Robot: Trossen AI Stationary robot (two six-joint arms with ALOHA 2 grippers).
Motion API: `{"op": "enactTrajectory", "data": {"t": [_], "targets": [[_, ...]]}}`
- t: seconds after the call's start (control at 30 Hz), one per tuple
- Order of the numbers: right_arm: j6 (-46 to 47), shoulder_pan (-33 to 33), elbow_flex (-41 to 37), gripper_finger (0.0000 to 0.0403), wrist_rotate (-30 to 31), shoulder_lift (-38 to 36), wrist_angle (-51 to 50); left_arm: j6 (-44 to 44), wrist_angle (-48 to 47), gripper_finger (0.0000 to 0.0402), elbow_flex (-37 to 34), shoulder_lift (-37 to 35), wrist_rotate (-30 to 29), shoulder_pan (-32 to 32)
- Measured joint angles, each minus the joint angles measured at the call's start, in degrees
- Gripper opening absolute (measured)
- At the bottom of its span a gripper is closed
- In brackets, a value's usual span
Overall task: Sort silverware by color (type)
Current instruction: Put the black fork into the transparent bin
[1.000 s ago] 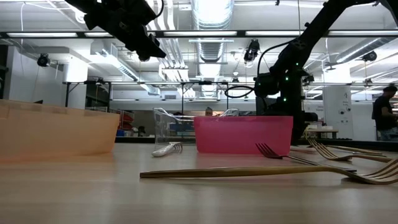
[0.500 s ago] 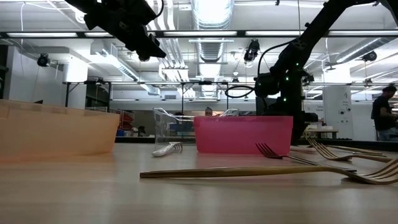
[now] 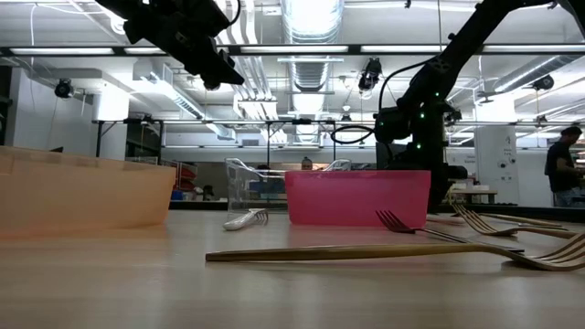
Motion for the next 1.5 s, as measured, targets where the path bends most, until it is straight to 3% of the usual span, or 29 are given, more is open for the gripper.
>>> {"op": "enactTrajectory", "data": {"t": [0.4,0.7,0.83,0.93,1.2,1.5], "targets": [[1.98,0.0,0.0,0.0116,-0.42,-0.02,0.08,0.0,0.06,0.0041,0.0,0.0,0.0,0.0],[2.38,0.0,0.0,0.0165,-0.91,-0.02,0.28,0.0,0.05,0.0041,0.0,0.0,0.0,0.0],[2.38,0.02,0.0,0.0169,-0.95,-0.02,0.28,0.0,0.04,0.0041,0.0,0.0,0.0,0.0],[2.4,0.02,0.02,0.0143,-0.99,-0.02,0.29,0.0,0.04,0.0041,0.0,0.0,0.0,0.0],[3.2,0.02,0.02,0.0024,-1.02,-0.02,0.47,0.0,0.04,0.0041,0.0,0.0,0.02,0.0],[4.93,0.02,0.68,0.001,-0.84,-1.64,-0.13,0.0,0.02,0.0041,0.0,0.0,0.0,0.0]]}}
